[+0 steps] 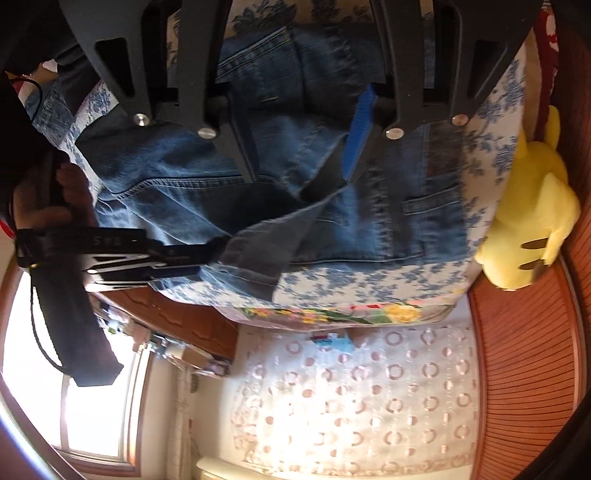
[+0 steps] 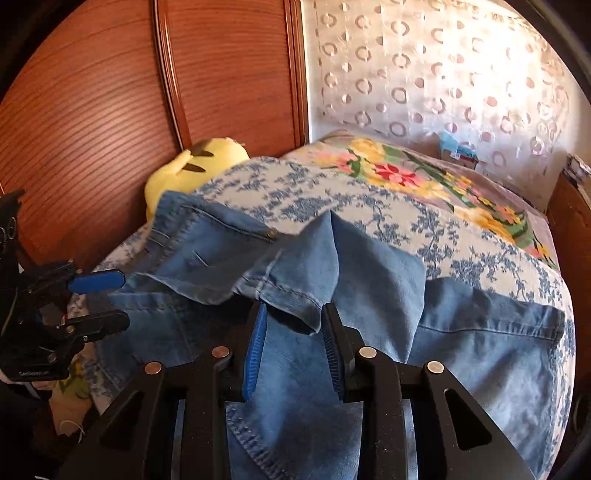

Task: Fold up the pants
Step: 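Open the right gripper to release the folded flap over the jeans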

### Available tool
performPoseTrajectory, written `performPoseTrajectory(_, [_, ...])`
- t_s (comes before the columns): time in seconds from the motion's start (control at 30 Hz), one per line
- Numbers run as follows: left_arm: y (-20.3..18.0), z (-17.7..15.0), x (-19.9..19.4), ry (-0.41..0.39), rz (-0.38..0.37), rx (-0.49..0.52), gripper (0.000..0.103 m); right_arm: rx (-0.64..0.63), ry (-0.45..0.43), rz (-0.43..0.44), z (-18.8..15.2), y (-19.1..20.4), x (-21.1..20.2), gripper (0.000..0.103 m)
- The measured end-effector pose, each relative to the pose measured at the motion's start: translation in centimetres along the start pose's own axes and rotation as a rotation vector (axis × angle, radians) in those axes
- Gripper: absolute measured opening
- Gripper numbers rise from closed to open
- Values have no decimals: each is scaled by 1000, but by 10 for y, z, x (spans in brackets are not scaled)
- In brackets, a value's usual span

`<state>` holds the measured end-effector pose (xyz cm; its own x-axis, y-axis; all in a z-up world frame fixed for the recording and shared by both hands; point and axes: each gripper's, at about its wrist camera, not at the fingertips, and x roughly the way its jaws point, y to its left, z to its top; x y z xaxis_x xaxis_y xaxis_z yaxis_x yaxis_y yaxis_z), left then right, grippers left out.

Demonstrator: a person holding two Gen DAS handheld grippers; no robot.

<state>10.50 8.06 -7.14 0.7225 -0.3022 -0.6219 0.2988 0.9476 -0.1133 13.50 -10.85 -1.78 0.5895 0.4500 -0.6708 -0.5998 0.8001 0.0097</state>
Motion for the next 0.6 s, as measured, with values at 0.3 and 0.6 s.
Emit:
performPoseTrajectory(0.3, [0,3,27,86,-4,5,41,-17,36,8,13,2,12,31])
performPoseTrajectory(0.6, [-13,2,26,60,-47,45,12,30,22,81,22,-19,26,9])
